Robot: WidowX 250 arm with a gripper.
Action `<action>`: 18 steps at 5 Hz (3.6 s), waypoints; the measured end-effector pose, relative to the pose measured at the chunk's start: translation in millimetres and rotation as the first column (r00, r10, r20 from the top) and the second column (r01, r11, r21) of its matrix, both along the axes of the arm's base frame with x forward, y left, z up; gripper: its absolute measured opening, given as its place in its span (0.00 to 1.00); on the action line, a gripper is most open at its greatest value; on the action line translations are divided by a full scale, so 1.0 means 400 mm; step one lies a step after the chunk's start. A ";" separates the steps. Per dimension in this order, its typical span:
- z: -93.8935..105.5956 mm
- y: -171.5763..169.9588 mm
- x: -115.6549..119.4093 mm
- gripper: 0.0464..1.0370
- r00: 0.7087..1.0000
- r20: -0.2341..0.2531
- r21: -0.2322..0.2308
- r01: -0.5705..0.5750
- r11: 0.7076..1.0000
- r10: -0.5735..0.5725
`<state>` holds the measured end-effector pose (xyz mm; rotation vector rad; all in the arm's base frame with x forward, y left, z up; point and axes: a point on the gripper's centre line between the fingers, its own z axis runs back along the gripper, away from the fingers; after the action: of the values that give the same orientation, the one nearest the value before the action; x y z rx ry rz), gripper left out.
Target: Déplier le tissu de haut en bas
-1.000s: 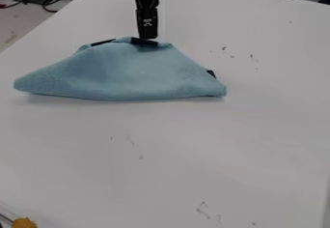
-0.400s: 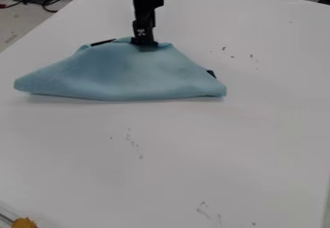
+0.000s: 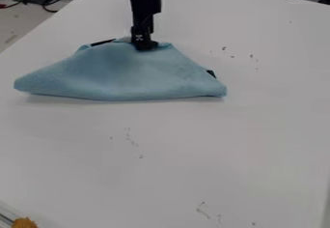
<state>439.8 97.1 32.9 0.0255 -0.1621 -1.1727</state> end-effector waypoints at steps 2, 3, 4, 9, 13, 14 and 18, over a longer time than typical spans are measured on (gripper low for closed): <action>-0.041 0.007 0.024 0.45 1.000 -0.016 -0.017 0.019 1.000 -0.019; -0.042 0.009 0.028 0.19 0.999 -0.020 -0.017 0.025 1.000 -0.026; -0.051 0.010 0.025 0.06 0.999 -0.021 -0.012 0.030 0.999 -0.030; 0.132 -0.010 -0.103 0.04 0.993 0.072 0.025 -0.101 0.995 0.099; 0.205 -0.172 -0.333 0.04 0.975 0.047 -0.037 -0.216 0.976 0.218; 0.189 -0.225 -0.365 0.04 0.969 0.027 -0.054 -0.243 0.968 0.245; 0.110 -0.315 -0.535 0.04 0.936 -0.047 -0.108 -0.353 0.929 0.350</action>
<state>225.8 -28.8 77.1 -0.0609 -0.1924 -0.8029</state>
